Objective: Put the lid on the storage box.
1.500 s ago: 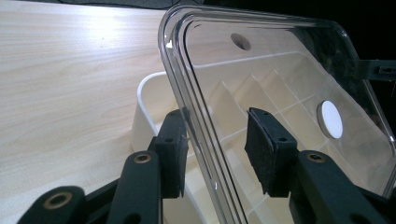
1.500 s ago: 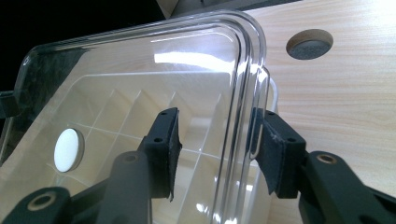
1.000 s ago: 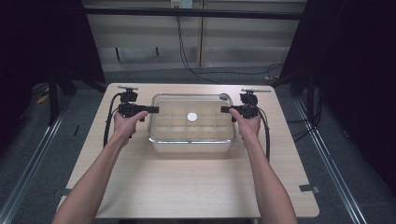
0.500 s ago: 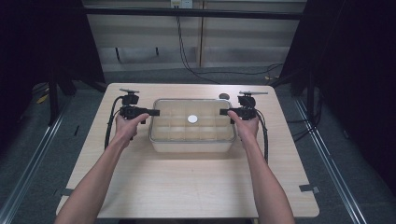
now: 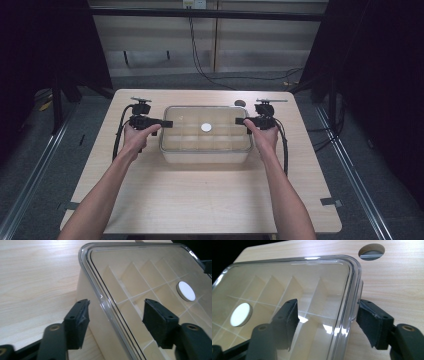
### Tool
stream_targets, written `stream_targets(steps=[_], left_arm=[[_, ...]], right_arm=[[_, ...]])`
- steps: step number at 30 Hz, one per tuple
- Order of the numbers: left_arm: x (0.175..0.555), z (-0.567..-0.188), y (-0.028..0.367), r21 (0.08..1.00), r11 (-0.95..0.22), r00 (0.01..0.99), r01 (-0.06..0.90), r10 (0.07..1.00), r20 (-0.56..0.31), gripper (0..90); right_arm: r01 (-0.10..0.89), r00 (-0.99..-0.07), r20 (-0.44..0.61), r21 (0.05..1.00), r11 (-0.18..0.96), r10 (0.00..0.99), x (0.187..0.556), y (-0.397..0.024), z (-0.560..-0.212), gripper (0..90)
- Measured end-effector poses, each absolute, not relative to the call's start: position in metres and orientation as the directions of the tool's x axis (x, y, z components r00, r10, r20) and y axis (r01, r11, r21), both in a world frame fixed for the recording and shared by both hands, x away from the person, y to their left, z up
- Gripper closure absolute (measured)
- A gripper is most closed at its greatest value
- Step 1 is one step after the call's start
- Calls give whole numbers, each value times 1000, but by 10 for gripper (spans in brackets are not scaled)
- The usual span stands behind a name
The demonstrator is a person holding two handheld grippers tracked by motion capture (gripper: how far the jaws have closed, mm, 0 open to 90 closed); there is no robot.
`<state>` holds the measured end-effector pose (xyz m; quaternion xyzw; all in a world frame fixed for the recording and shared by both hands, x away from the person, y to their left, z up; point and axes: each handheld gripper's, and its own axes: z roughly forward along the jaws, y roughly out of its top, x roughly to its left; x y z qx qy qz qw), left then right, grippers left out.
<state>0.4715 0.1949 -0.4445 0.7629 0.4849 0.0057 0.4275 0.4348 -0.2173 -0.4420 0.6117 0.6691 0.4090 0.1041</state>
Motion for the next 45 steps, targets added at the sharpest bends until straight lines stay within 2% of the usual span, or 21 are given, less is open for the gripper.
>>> stream_targets(steps=[13,25,34,45], left_arm=[[448,-429,207,714,-160,568,681,731,-378,258],[412,-419,220,762,-191,616,619,720,-320,283],[387,-418,234,777,-193,635,599,705,-314,227],[355,-422,245,790,-212,644,575,713,-277,245]], right_arm=[[677,-296,359,733,-71,885,410,-231,-423,281],[627,-381,353,778,-41,854,372,-232,-414,316],[605,-424,346,796,-22,837,340,-235,-410,318],[593,-455,336,805,-1,825,304,-234,-412,301]])
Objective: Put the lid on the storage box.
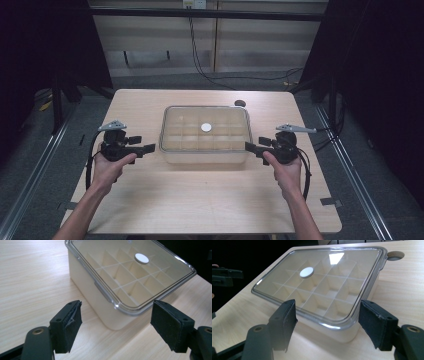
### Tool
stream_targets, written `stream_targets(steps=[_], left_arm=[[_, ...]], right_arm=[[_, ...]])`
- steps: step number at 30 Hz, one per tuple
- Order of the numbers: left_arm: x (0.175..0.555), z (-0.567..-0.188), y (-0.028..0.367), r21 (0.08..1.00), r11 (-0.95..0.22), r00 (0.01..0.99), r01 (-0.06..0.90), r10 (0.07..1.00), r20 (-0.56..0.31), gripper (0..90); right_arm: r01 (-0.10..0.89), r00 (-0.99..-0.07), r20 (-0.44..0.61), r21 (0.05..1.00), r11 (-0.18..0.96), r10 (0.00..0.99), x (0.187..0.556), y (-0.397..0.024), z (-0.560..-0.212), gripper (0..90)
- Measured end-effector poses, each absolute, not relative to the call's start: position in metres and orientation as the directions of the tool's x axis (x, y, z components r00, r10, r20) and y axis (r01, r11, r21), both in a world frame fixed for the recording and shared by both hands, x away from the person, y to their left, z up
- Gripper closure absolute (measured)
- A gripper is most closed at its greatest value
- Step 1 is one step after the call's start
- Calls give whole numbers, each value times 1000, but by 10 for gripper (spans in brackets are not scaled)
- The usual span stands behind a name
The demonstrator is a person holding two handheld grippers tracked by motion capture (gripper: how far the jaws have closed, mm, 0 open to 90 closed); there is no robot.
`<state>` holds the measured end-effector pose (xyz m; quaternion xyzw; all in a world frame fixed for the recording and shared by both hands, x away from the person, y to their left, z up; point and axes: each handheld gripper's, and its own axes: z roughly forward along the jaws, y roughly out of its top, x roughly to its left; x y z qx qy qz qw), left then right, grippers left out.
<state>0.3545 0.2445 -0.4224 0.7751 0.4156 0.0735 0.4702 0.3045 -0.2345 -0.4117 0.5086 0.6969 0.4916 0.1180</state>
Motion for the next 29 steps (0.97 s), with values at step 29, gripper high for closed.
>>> stream_targets(steps=[29], left_arm=[[272,-469,284,737,-241,613,632,736,-286,271]], right_arm=[[618,-377,329,786,-29,866,228,-264,-452,292]])
